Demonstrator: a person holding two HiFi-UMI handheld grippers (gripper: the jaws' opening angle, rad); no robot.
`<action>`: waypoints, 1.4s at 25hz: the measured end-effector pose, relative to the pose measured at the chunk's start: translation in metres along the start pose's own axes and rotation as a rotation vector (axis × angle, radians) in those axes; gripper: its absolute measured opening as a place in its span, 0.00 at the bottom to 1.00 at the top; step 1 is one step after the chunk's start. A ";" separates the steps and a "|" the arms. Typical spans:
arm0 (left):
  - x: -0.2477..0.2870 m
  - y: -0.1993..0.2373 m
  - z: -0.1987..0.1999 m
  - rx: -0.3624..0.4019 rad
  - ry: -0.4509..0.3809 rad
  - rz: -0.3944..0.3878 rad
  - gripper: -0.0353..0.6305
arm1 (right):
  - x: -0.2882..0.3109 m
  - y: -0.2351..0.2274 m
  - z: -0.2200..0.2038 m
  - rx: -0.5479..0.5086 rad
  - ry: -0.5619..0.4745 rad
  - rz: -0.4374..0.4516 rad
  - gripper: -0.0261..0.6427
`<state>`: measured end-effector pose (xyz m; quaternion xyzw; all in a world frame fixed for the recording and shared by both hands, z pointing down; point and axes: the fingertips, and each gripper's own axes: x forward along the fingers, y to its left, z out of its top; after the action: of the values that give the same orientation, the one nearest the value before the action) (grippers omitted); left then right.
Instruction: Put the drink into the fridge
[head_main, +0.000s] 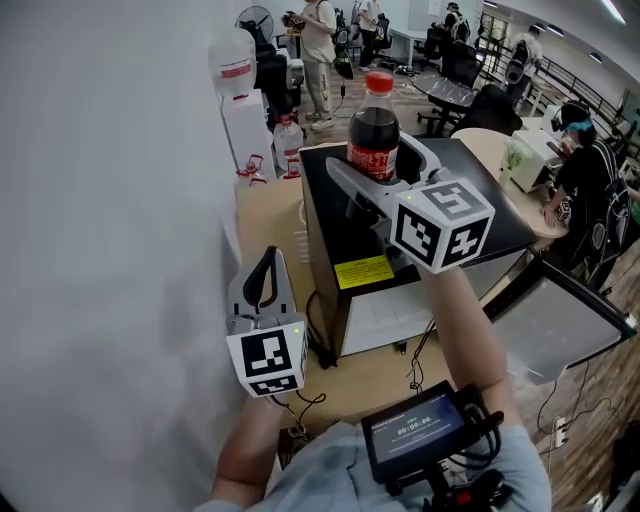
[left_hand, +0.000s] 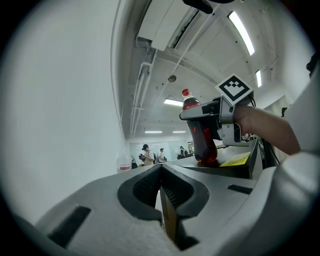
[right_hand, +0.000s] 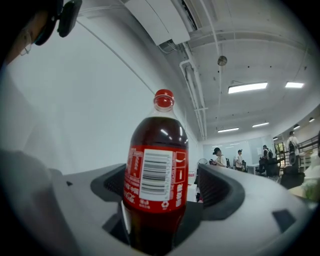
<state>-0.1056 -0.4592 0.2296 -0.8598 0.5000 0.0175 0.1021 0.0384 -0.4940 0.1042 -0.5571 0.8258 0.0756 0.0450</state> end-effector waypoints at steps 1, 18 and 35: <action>0.001 0.000 -0.001 -0.002 0.001 -0.001 0.07 | 0.002 0.001 0.000 0.000 0.001 0.007 0.67; -0.011 0.003 -0.003 -0.002 0.007 0.010 0.07 | -0.001 0.012 0.008 -0.012 0.016 0.060 0.51; -0.058 -0.052 0.023 0.005 -0.021 -0.045 0.07 | -0.091 0.031 0.064 -0.009 -0.050 0.061 0.51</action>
<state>-0.0880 -0.3805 0.2231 -0.8705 0.4793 0.0228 0.1098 0.0429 -0.3884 0.0584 -0.5299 0.8406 0.0946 0.0606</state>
